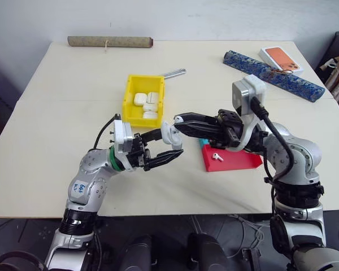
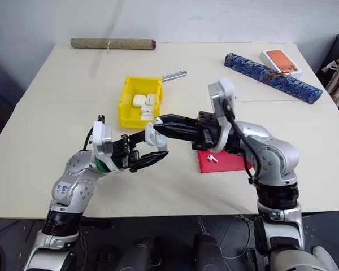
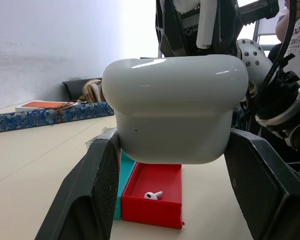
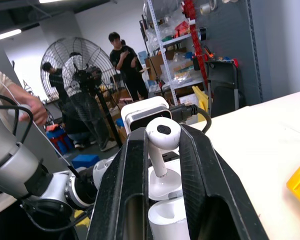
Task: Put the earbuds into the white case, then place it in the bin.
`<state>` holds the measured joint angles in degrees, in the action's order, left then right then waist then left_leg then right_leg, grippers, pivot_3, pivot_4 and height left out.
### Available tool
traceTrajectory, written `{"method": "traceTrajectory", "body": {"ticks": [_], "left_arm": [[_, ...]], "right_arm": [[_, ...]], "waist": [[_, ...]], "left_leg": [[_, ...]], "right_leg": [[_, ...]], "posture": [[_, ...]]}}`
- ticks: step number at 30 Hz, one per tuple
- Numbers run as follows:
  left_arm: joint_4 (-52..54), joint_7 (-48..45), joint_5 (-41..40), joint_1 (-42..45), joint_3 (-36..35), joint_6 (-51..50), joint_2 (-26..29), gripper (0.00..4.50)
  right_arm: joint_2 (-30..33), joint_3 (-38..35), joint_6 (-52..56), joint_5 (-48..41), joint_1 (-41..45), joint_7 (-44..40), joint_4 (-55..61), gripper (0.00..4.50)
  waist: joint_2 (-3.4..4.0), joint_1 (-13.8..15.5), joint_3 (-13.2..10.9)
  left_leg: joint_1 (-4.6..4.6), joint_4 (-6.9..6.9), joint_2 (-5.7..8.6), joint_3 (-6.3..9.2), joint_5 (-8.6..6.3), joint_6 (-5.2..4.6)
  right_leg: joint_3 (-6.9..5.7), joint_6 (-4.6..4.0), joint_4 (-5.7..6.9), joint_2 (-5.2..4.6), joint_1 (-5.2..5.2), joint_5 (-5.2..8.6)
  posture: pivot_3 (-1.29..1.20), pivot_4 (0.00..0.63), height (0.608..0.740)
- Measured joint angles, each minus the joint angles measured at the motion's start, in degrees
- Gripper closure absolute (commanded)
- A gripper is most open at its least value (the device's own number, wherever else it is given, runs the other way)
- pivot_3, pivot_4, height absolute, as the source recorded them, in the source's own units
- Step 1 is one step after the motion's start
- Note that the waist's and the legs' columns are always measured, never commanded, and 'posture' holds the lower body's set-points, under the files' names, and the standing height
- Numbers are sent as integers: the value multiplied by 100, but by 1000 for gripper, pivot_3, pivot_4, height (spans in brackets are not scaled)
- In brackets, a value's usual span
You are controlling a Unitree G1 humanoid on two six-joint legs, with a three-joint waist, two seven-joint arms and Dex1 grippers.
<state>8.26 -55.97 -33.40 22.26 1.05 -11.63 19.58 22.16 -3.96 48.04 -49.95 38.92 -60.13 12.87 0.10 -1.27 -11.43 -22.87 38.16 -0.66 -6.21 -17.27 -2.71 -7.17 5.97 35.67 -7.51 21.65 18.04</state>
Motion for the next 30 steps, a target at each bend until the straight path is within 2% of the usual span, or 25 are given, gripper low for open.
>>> {"method": "traceTrajectory", "body": {"ticks": [19, 21, 23, 25, 26, 28, 30], "left_arm": [[4, 92, -3, 0, 4, -75, -49, 1782], [6, 91, -3, 1, 4, -86, -51, 1782], [12, 91, -9, 1, 0, -86, -51, 1782], [37, 99, -17, 0, -20, -99, -44, 1782], [95, 108, -39, -4, -25, -114, -41, 1782], [229, 124, -91, -70, -116, -177, 65, 1782], [228, 122, -92, -144, -203, -226, 185, 1782]], "right_arm": [[260, 380, -670, 440, -241, -313, -203, 4058], [252, 379, -738, 454, -271, -330, -203, 3334], [249, 360, -795, 442, -322, -334, -200, 3042], [280, 301, -700, 268, -396, -308, -164, 2478], [443, 218, -439, -8, -421, -297, -67, 2322], [1202, -202, 243, -690, -423, -385, 165, 2322], [1565, -472, 549, -999, -424, -402, 183, 2322]], "waist": [[-1, 12, 0], [-1, 12, 0], [-1, 16, 0], [-1, 22, 0], [-1, 46, 0], [-1, 117, 0], [-2, 121, 1]], "left_leg": [[-1, 0, 0, 1, 0, -1], [-1, 0, 0, 1, 0, -1], [-1, 0, 0, 2, 0, -1], [-1, 1, 0, 2, 0, 0], [-4, 1, 0, 5, 0, -1], [-9, 4, 0, 15, -1, -2], [-8, 4, -1, 18, -1, -3]], "right_leg": [[-3, 0, -1, -2, 0, 0], [-3, 0, -1, -2, 0, 0], [-4, 0, -1, -2, 0, 0], [-4, 0, -1, -2, 0, 0], [-4, 0, -2, -4, 0, 0], [-10, 0, -10, -8, -3, 0], [-13, 0, -15, -9, -7, 0]], "posture": [[0, 150, 740], [0, 150, 740], [0, 150, 740], [0, 150, 740], [0, 150, 740], [0, 150, 740], [0, 150, 740]]}}
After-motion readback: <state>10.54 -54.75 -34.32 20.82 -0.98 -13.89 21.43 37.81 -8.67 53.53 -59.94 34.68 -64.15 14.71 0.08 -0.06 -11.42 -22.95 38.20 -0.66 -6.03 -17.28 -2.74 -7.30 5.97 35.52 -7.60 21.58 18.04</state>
